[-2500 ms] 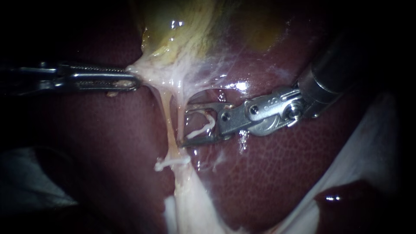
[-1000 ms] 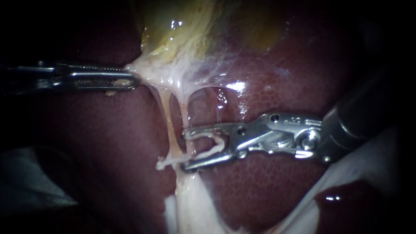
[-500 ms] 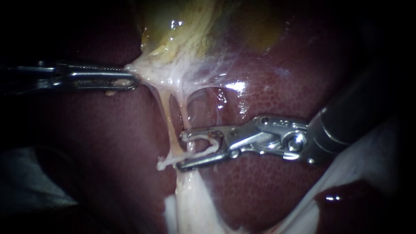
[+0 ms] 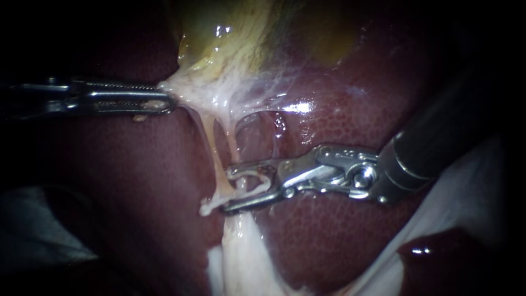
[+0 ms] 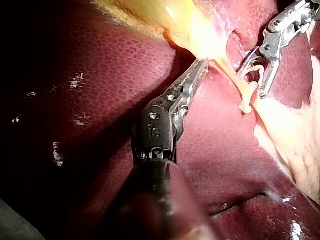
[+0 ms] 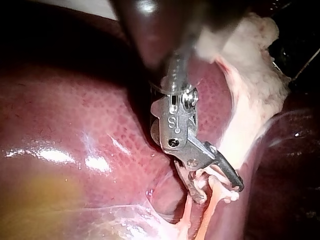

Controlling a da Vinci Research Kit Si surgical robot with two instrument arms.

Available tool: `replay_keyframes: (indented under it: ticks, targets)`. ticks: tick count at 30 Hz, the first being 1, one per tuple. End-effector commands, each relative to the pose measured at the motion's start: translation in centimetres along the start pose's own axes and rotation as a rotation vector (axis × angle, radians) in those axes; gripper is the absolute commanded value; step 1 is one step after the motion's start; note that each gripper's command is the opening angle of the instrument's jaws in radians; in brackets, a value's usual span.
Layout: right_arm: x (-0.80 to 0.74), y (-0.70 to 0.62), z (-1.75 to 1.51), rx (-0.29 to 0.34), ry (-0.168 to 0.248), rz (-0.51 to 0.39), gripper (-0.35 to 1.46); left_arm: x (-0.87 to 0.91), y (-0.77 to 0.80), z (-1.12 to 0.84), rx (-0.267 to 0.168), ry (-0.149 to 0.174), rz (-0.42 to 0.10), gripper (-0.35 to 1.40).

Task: Clipping second clip left tube

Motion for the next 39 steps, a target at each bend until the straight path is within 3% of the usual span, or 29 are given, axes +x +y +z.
replay_keyframes:
  ticks: [1, 8, 23, 39]
  targets:
    - [0.02, -0.01, 0.01, 0.007, -0.002, -0.001, 0.46, 0.00, 0.00, 0.00, 0.001, 0.000, 0.000, -0.35]
    - [0.07, -0.08, 0.11, 0.079, 0.022, 0.003, 0.45, 0.00, 0.00, 0.01, 0.001, 0.000, 0.000, -0.35]
    - [0.12, -0.02, 0.39, 0.213, 0.107, 0.060, 0.45, 0.00, -0.01, 0.00, 0.000, 0.000, 0.000, -0.35]
    - [0.19, 0.05, 0.53, 0.206, 0.120, 0.059, 0.45, 0.00, -0.01, 0.01, 0.001, 0.000, 0.000, -0.35]
